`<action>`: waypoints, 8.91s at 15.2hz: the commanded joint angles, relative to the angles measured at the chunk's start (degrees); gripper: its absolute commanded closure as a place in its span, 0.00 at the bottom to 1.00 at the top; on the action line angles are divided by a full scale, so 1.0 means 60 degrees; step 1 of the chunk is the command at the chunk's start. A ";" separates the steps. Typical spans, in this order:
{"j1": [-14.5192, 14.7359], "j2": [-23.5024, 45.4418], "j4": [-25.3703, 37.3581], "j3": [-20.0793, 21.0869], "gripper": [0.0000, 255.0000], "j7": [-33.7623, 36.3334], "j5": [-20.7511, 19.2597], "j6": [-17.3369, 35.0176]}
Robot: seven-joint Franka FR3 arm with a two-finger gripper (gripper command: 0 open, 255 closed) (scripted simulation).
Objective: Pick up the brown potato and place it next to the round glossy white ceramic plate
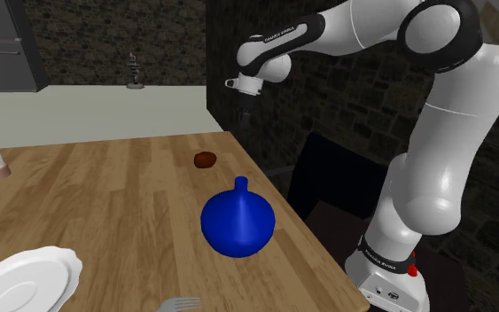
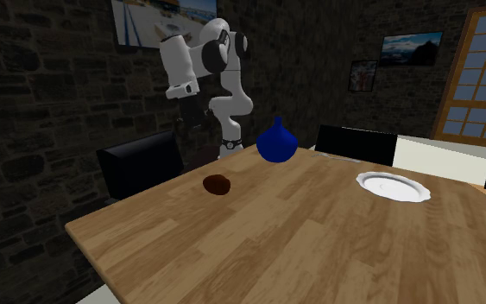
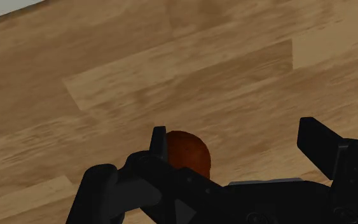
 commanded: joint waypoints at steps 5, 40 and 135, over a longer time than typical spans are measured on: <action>-0.0182 0.2296 0.1970 0.0315 0.00 -0.2547 0.1362 -0.0193; -0.0260 0.3617 0.3231 0.0799 1.00 -0.3539 0.1906 -0.0302; 0.3201 0.2455 0.1956 0.2692 0.00 0.1674 0.1128 0.1705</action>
